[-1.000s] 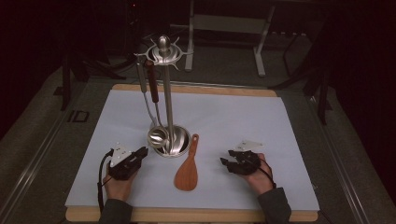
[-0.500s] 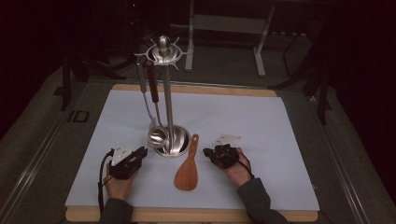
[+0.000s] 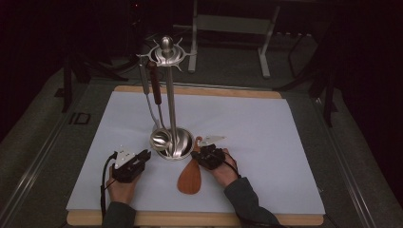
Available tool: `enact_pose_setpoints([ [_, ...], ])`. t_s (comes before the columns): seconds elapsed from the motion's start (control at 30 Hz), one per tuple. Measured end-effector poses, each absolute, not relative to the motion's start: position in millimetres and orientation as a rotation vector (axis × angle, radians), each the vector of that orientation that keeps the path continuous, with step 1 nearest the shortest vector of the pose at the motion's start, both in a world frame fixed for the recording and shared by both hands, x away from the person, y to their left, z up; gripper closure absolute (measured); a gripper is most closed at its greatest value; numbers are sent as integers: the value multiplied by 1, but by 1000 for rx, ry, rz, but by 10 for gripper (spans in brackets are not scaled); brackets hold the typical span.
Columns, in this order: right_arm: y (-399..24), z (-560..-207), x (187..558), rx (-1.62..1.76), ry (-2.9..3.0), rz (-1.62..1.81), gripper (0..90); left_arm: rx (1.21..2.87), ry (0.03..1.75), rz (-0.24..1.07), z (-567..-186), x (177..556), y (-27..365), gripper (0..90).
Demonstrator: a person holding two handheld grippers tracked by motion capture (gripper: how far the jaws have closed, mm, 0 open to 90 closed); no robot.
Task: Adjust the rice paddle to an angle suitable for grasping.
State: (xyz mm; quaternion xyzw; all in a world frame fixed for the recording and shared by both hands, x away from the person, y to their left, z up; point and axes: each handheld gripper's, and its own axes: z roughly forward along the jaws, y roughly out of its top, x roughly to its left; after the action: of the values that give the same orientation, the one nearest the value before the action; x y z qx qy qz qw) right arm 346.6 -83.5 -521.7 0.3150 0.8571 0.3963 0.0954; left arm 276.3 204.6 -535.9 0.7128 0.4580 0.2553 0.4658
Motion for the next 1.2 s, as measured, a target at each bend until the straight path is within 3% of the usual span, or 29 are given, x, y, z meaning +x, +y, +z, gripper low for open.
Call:
enact_pose_setpoints([
  [1.2,-61,-528,314,729,2742,1046,881,1757,1117,620,-536,276,203,795],
])
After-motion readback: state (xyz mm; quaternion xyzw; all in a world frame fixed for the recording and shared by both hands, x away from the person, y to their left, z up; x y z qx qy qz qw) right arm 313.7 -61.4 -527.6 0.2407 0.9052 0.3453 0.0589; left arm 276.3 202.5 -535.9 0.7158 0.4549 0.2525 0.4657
